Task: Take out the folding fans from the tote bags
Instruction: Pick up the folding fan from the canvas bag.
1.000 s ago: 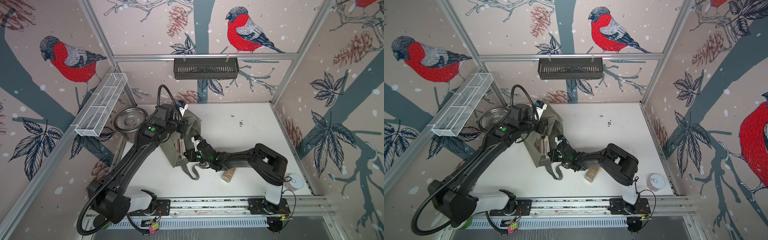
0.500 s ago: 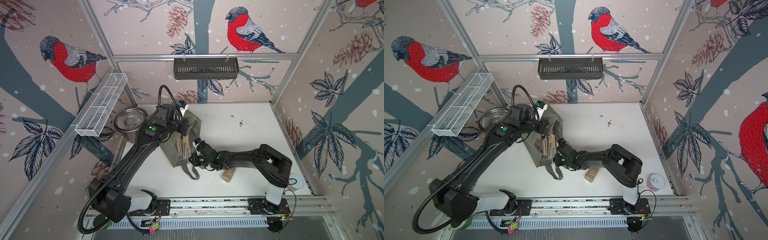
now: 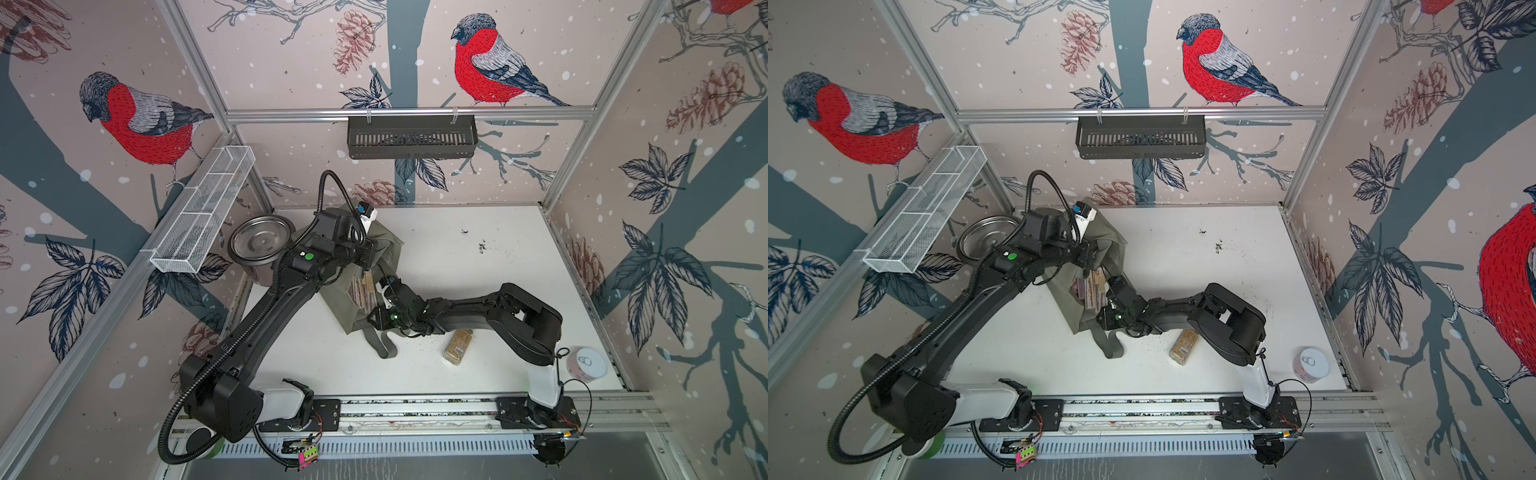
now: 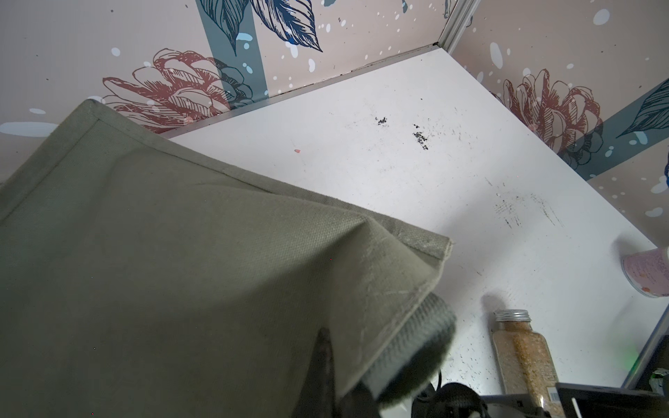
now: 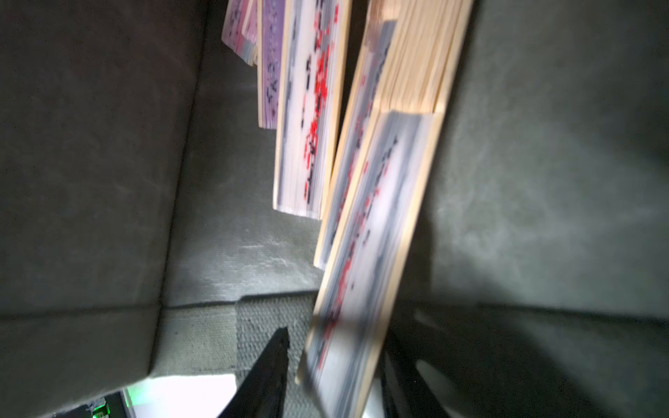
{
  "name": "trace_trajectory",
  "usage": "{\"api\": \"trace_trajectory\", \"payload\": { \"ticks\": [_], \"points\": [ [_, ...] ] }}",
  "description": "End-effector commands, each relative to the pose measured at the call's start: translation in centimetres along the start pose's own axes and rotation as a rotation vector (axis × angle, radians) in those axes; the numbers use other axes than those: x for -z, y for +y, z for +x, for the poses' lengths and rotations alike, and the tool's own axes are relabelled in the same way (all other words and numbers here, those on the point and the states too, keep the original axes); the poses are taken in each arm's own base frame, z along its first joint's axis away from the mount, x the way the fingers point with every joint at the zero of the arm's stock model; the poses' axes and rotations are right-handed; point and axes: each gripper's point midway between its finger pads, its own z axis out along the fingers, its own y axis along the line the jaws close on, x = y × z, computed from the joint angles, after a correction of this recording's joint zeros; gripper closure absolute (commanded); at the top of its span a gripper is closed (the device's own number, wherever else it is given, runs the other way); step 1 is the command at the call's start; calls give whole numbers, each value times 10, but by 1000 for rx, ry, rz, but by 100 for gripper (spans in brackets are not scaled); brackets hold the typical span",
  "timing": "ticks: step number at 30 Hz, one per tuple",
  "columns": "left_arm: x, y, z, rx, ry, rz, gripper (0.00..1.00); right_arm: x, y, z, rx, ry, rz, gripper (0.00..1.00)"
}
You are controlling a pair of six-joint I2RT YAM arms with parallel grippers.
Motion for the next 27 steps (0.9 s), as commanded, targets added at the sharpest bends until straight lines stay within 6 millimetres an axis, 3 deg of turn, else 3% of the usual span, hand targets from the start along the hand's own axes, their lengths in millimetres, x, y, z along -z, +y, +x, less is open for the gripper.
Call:
{"api": "trace_trajectory", "payload": {
  "ticks": [1,4,6,14,20,27],
  "points": [
    [0,-1,-8,-10,-31,7,100,-2,-10,0,19,5,92,58],
    [0,-1,-8,-12,-32,5,100,5,-19,-12,142,-32,270,57],
    [1,0,-8,-12,-33,4,100,8,-29,-18,171,-44,362,50],
    [1,0,-8,-13,-34,2,100,-12,-32,-11,263,15,503,40],
    [0,0,-7,-12,-29,3,100,-17,-31,1,273,49,518,43],
    [0,0,-7,-12,-30,1,100,-6,-19,2,244,40,447,58]
  ]
}}
